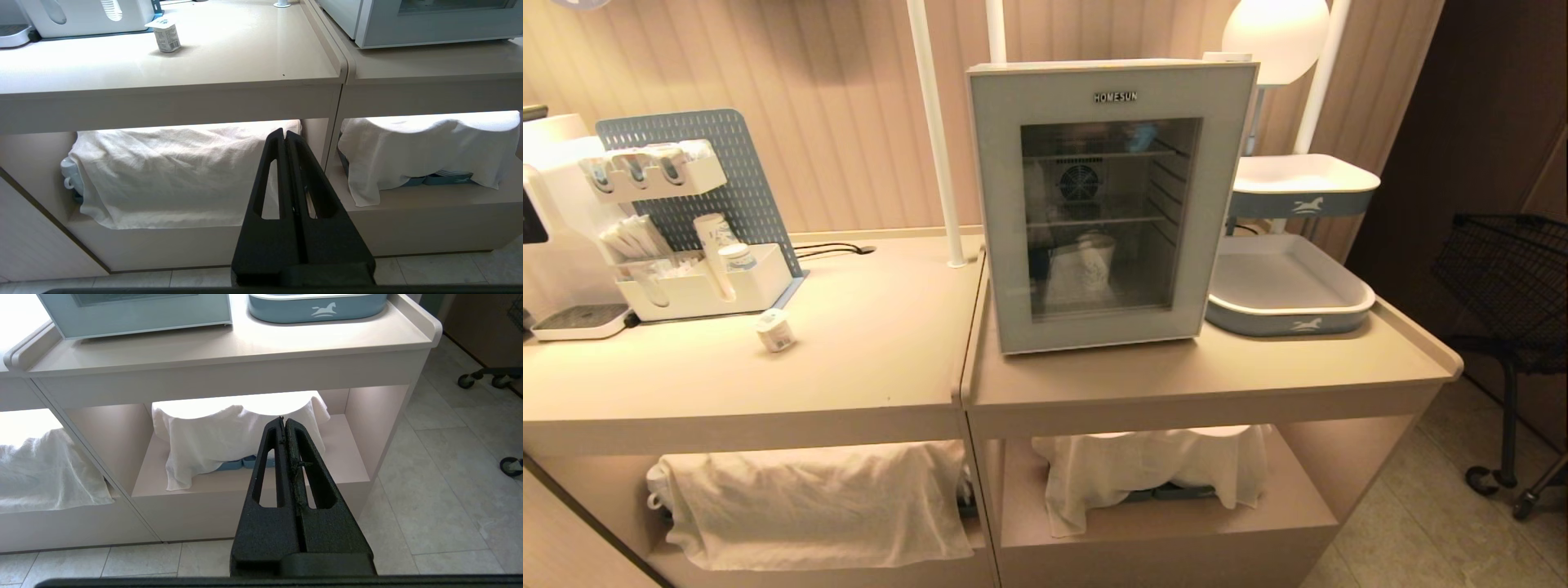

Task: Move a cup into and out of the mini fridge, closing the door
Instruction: Open the freezer door

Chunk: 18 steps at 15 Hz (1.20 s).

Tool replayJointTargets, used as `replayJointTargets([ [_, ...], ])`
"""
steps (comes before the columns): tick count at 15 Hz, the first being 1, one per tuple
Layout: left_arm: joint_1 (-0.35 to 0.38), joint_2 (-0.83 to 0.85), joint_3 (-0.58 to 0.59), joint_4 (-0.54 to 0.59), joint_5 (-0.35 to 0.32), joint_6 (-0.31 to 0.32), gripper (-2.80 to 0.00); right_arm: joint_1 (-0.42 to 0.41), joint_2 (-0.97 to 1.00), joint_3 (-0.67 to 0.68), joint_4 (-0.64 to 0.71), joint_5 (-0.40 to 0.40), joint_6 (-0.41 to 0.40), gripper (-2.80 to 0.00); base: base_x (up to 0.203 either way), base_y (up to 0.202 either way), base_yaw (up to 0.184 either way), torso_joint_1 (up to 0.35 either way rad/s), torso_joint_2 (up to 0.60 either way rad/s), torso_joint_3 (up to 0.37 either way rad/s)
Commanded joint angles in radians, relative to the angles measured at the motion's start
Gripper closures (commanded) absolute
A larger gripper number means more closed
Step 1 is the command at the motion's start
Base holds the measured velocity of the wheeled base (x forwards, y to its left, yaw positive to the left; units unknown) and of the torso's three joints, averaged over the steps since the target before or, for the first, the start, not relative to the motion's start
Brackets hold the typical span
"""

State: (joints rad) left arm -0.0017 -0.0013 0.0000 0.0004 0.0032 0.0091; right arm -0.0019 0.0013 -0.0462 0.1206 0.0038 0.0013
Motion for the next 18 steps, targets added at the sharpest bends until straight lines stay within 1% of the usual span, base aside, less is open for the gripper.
replayJointTargets([
  [1, 0.000, 0.001, 0.000, 0.000, 0.000, 0.002, 0.00, 0.000, 0.002, 0.000, 0.001, 0.001, -0.001, 0.00, 0.000, 0.000, 0.000, 0.000, 0.00, 0.000],
  [10, 0.000, 0.001, -0.003, 0.012, 0.000, 0.009, 0.00, 0.000, 0.002, 0.000, 0.001, 0.001, 0.000, 0.00, 0.000, 0.000, 0.000, 0.000, 0.00, 0.000],
  [18, 0.000, 0.001, 0.000, 0.000, 0.000, 0.008, 0.00, 0.000, 0.002, 0.000, 0.001, 0.001, 0.000, 0.00, 0.183, -0.031, 0.003, 0.002, 0.00, 0.002],
])
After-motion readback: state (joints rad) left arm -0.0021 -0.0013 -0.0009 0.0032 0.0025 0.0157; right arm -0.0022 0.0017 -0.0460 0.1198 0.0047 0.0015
